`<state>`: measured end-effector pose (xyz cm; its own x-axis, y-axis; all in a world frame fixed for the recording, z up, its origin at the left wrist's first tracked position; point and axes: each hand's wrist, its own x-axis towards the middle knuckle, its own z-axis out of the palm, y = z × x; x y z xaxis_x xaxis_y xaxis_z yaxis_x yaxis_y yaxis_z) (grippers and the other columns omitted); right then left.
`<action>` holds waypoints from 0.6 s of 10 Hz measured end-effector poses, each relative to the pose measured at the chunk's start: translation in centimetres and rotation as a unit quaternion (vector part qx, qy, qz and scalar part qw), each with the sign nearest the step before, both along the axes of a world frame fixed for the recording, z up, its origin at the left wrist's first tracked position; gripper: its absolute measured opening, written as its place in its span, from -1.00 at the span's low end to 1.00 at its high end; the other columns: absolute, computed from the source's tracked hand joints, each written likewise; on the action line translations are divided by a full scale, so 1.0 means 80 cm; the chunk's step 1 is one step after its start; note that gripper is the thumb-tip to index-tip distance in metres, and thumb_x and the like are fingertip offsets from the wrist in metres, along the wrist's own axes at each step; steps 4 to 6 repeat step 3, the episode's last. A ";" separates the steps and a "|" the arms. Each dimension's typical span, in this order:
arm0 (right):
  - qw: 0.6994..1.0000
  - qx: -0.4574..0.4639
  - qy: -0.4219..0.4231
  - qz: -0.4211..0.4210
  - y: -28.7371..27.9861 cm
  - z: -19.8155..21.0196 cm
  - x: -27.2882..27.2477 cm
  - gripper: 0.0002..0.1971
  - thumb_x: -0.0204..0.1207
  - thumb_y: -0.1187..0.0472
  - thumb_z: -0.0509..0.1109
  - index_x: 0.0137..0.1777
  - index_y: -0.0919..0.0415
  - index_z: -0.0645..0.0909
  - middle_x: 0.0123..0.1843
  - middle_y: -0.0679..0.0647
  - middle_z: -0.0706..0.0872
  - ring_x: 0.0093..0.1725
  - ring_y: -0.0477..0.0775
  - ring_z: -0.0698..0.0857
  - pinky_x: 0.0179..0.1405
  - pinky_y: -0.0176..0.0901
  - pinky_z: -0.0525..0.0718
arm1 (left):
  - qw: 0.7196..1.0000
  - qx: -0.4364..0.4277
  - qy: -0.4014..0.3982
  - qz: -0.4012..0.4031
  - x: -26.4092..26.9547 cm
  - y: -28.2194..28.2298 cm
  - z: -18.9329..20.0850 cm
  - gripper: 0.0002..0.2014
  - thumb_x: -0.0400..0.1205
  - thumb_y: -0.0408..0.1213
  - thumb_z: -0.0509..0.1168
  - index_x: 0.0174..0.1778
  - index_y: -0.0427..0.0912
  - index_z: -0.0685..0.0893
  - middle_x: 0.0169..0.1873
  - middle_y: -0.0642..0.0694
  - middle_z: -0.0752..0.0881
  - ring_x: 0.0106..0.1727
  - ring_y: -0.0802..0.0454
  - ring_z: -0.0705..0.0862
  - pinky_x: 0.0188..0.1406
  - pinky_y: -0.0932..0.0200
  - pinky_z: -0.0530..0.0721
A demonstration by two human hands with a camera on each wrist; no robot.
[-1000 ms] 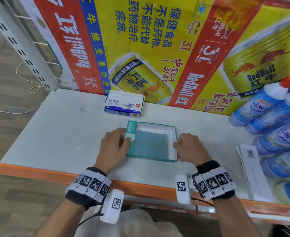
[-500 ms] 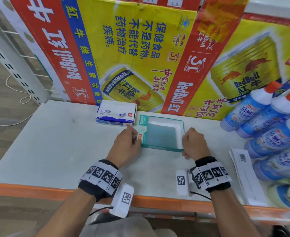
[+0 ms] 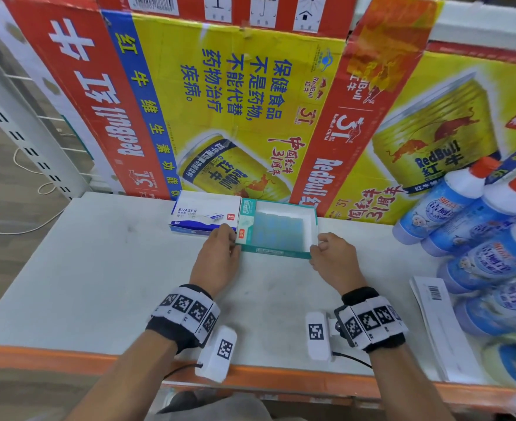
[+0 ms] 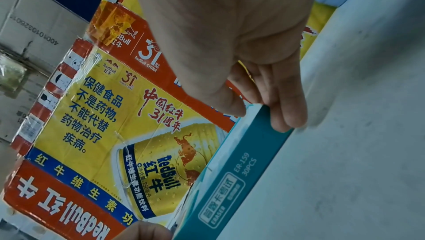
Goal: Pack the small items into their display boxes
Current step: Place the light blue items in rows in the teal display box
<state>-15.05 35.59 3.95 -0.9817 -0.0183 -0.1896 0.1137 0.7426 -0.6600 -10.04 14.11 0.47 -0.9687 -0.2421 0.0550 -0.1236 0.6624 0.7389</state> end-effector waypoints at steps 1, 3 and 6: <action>1.000 -0.005 -0.002 0.002 0.002 0.004 0.001 -0.69 0.52 0.27 0.24 0.25 0.33 0.54 -0.17 0.23 0.74 -0.03 0.26 0.74 0.10 0.07 0.65 | 1.000 -0.017 -0.015 0.002 -0.001 -0.002 0.000 -0.87 0.59 -0.38 0.30 -0.12 -0.25 0.44 -0.12 -0.23 0.64 -0.16 -0.17 0.57 -0.23 0.00 0.53; 0.998 0.008 -0.023 0.053 0.013 0.016 -0.001 -0.95 0.51 0.21 0.29 -0.15 0.13 0.58 -0.20 0.01 0.63 -0.06 0.10 0.64 -0.10 -0.11 0.64 | 0.995 -0.073 -0.058 -0.026 0.012 -0.018 0.004 -0.84 0.65 -0.19 0.24 -0.21 -0.15 0.47 -0.21 -0.03 0.66 -0.20 -0.06 0.65 -0.31 0.14 0.57; 0.998 0.008 -0.023 0.053 0.013 0.016 -0.001 -0.95 0.51 0.21 0.29 -0.15 0.13 0.58 -0.20 0.01 0.63 -0.06 0.10 0.64 -0.10 -0.11 0.64 | 0.995 -0.073 -0.058 -0.026 0.012 -0.018 0.004 -0.84 0.65 -0.19 0.24 -0.21 -0.15 0.47 -0.21 -0.03 0.66 -0.20 -0.06 0.65 -0.31 0.14 0.57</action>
